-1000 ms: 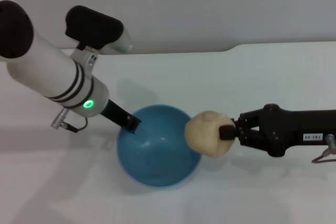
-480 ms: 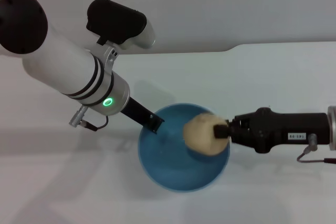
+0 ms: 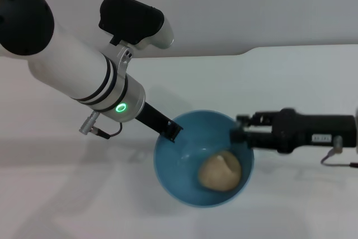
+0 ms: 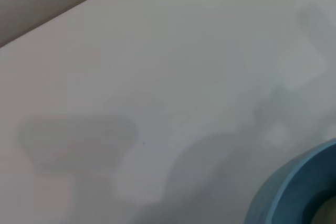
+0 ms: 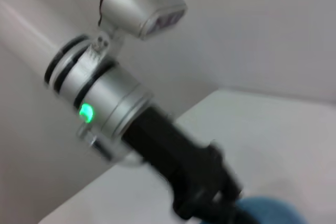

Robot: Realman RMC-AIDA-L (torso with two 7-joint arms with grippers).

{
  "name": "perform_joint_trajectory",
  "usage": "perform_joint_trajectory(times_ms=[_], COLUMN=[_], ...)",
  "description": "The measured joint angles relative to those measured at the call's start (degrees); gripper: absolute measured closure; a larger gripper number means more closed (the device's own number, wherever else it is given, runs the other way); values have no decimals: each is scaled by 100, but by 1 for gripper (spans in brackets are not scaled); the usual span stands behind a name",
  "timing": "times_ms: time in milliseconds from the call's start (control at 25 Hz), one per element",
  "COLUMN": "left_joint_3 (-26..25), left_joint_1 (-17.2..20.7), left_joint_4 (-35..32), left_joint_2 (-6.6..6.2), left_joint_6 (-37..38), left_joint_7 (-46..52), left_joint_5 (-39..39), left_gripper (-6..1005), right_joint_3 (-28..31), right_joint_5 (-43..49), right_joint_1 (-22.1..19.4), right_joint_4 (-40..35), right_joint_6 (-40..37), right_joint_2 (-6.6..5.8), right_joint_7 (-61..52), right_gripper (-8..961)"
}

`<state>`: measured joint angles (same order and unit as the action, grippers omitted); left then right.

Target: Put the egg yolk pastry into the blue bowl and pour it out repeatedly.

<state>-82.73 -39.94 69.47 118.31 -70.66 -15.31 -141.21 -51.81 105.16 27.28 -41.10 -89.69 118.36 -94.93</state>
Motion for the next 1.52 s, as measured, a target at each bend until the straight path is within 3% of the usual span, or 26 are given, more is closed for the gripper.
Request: perform_joint_trajectory(times_ms=[160, 200, 280, 360, 400, 640, 800, 920, 960, 1080, 1200, 1400, 1520], left_joint_3=[4, 72, 206, 525, 525, 1080, 1499, 2027, 2348, 2504, 2721, 3088, 3442], left_joint_1=[81, 261, 477, 964, 964, 1802, 2106, 2330, 2438, 2461, 2460, 2543, 2389], left_joint_4=[20, 255, 565, 1203, 1203, 1939, 2027, 1907, 1719, 1481, 984, -155, -936], left_joint_2=[-7, -13, -20, -23, -23, -30, -31, -24, -10, 9, 20, 60, 73], left_joint_6=[52, 201, 449, 1029, 1029, 2280, 3190, 4186, 4850, 5331, 6326, 9022, 10487], left_joint_7=[-9, -28, -33, -2, -2, -18, -41, -44, -101, -187, -299, -555, -686], left_joint_5=[-25, -81, -206, -677, -677, -1319, -1629, -2090, -2361, -2427, -2427, -2367, -2088], left_gripper=[986, 986, 986, 985, 985, 985, 986, 986, 986, 985, 985, 985, 985], right_joint_3=[654, 847, 1260, 1888, 1888, 2754, 2899, 2906, 2908, 2917, 2923, 2926, 2931], right_joint_5=[-540, -722, -1134, -1792, -1792, -2036, -2021, -2018, -2018, -2019, -2035, -2042, -2044], right_joint_1=[-202, -285, -483, -836, -836, -1271, -1375, -1415, -1419, -1424, -1431, -1434, -1436], right_joint_4=[17, 43, 145, 579, 579, 1231, 1431, 1454, 1471, 1539, 1567, 1580, 1586], right_joint_6=[42, 50, 78, 138, 138, 239, 359, 406, 411, 420, 438, 488, 489], right_joint_2=[5, 6, 12, 8, 8, -2, -1, 1, 1, 3, 3, 11, 17], right_joint_7=[91, 194, 498, 1207, 1207, 1967, 2083, 2085, 2085, 2087, 2088, 2088, 2079], right_gripper=[514, 472, 472, 473, 473, 476, 479, 481, 482, 484, 486, 490, 492])
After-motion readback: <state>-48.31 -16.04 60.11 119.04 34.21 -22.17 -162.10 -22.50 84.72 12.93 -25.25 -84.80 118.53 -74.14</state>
